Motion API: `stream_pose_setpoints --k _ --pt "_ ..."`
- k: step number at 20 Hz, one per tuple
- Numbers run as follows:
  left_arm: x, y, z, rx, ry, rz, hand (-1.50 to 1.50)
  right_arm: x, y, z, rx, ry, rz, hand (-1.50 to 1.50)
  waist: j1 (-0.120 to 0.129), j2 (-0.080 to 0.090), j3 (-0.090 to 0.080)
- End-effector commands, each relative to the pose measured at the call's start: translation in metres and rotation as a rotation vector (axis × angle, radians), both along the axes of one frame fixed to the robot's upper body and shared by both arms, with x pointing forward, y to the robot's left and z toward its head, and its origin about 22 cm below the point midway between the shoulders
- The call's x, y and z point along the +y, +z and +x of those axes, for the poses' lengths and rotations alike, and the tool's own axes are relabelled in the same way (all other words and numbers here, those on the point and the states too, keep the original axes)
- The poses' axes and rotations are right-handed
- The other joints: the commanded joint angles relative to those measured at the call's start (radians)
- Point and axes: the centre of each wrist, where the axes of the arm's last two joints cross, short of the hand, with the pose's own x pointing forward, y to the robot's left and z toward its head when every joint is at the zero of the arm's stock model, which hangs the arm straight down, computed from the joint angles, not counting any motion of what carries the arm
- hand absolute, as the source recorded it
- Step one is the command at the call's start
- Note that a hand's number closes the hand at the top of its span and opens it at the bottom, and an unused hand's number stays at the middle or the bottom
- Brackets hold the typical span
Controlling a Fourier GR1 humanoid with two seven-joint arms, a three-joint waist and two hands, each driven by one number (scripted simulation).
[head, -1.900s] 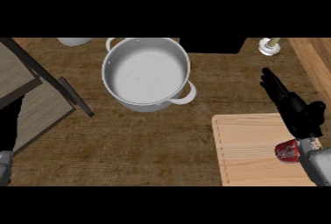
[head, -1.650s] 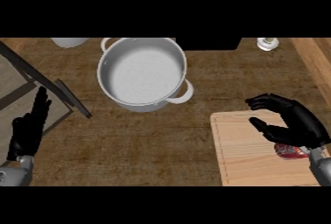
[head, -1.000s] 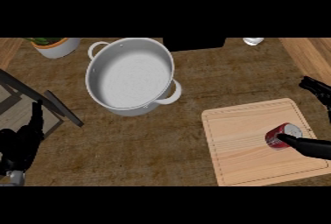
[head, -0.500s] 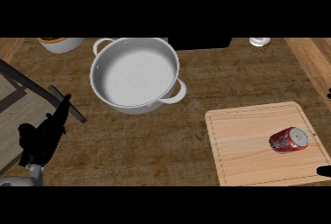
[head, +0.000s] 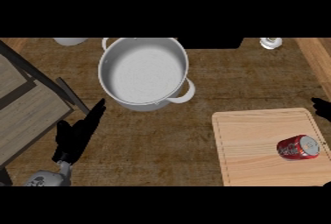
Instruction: Pick the can from the cutting board and place it in the pot
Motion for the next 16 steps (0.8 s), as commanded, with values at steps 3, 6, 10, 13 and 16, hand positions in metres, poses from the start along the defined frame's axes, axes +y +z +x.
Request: stream_pose_setpoints --k 3,6,10,13,16 --pt "-0.012 -0.009 0.008 0.030 -0.005 -0.012 0.00 -0.011 -0.039 0.007 0.122 0.064 -0.101 -1.50 0.009 0.001 -0.001" --pt "0.000 -0.010 0.008 0.043 -0.026 -0.032 0.00 -0.004 -0.069 -0.001 0.092 0.038 -0.111 -1.50 0.006 -0.001 -0.001" --pt "-0.036 -0.014 -0.006 0.035 -0.019 -0.037 0.00 -0.034 -0.063 0.013 0.028 -0.011 -0.092 -1.50 0.008 -0.001 -0.001" --pt "-0.022 -0.020 0.000 0.037 -0.020 -0.013 0.00 -0.049 -0.069 -0.001 0.004 -0.014 -0.051 -1.50 0.003 -0.001 -0.001" --pt "-0.005 -0.025 -0.003 0.027 -0.022 -0.003 0.00 -0.058 -0.086 0.003 0.030 0.012 -0.016 -1.50 0.006 0.000 -0.001"
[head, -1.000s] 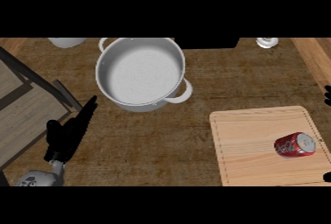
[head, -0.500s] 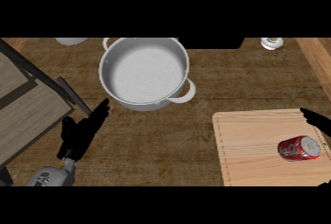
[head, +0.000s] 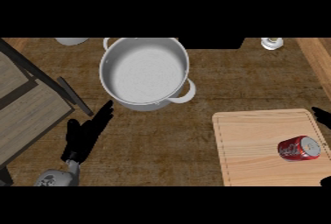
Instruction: Pick the can from the cutting board and place it in the pot
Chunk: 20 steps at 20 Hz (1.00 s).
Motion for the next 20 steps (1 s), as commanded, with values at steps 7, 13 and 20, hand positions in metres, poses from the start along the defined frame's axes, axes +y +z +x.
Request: stream_pose_setpoints --k 7,13,20 --pt "-0.003 0.020 0.002 -0.002 -0.005 -0.003 0.00 -0.013 -0.030 0.002 0.007 0.044 0.290 -1.50 0.004 0.000 0.001" --pt "0.006 -0.005 0.005 0.001 0.006 -0.007 0.00 0.005 -0.072 0.005 0.096 0.025 0.370 -1.50 0.002 0.001 0.000" --pt "-0.008 0.001 0.007 -0.001 0.017 -0.003 0.00 0.014 -0.095 0.015 0.124 0.000 0.455 -1.50 0.002 0.000 0.000"
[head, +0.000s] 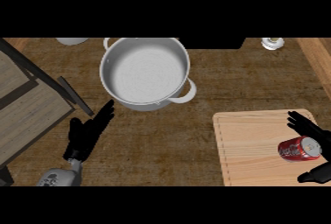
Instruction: Pick the can from the cutting board and place it in the pot
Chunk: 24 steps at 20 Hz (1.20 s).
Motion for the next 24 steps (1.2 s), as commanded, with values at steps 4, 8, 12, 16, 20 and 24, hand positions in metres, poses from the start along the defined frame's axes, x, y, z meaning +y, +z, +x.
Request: stream_pose_setpoints --k 4,8,12,16,20,24 --pt "-0.014 0.007 -0.003 0.007 0.002 -0.015 0.00 0.004 -0.014 -0.001 -0.105 0.120 -0.113 1.50 0.006 0.001 0.002" --pt "0.001 0.010 0.011 -0.011 -0.002 0.000 0.00 0.012 -0.046 -0.012 -0.070 0.062 0.012 1.50 0.003 0.002 0.001" --pt "0.010 -0.010 -0.006 0.014 0.008 -0.012 0.00 0.025 -0.048 -0.008 -0.086 0.071 0.083 1.50 0.002 0.001 0.000" --pt "0.009 0.001 -0.009 -0.011 -0.010 -0.007 0.00 0.016 -0.052 -0.024 -0.179 0.059 0.072 1.50 0.003 0.000 0.001" --pt "0.002 0.006 -0.008 -0.001 0.006 -0.006 0.00 0.054 -0.060 -0.018 -0.277 -0.060 0.055 1.50 -0.006 -0.004 -0.001" --pt "0.009 0.008 -0.005 -0.003 0.007 0.010 0.00 0.155 -0.085 -0.001 -0.320 -0.314 0.017 1.50 -0.008 -0.006 -0.002"
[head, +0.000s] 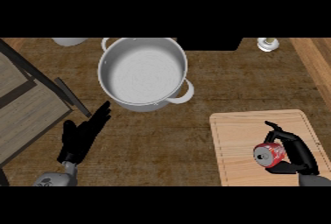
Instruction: Pick the can from the cutting board and place it in the pot
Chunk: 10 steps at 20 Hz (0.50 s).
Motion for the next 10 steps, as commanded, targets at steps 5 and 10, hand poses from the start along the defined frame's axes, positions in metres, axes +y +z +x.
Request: stream_pose_setpoints --k 5,10 --pt "-0.010 -0.010 0.000 0.008 0.002 -0.017 0.00 0.144 -0.007 0.021 -0.081 -0.232 0.028 1.50 -0.001 0.008 0.015" --pt "-0.009 0.001 0.010 0.013 0.015 -0.010 0.00 0.172 0.039 0.024 -0.156 -0.264 -0.122 1.50 -0.001 0.008 0.016"
